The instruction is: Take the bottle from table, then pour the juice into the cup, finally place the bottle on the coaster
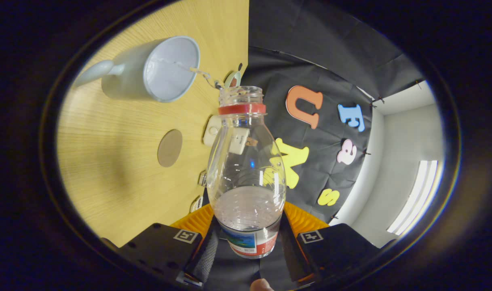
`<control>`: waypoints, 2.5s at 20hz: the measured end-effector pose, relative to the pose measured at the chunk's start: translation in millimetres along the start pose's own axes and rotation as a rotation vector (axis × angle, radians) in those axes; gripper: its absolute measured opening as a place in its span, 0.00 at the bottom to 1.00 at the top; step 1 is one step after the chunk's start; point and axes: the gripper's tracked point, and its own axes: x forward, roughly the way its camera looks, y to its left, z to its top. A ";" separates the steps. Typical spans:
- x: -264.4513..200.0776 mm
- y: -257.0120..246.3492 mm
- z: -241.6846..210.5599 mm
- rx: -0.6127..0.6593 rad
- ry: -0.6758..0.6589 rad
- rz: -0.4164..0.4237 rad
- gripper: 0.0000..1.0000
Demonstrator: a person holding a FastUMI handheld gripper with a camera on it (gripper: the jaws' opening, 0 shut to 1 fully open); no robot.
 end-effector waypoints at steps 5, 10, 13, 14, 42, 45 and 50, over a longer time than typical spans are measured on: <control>0.4 -1.2 0.7 -0.021 -0.004 0.001 0.76; 3.8 -1.9 -0.1 -0.035 -0.004 0.000 0.76; 5.2 -3.7 -0.7 -0.054 -0.005 -0.005 0.76; 6.1 -4.3 -0.3 -0.060 -0.006 -0.006 0.76; 0.5 32.9 11.6 0.219 -0.001 0.151 0.77; -6.0 29.9 14.0 0.332 -0.012 0.180 0.77; -20.1 33.5 32.5 0.680 -0.041 0.302 0.77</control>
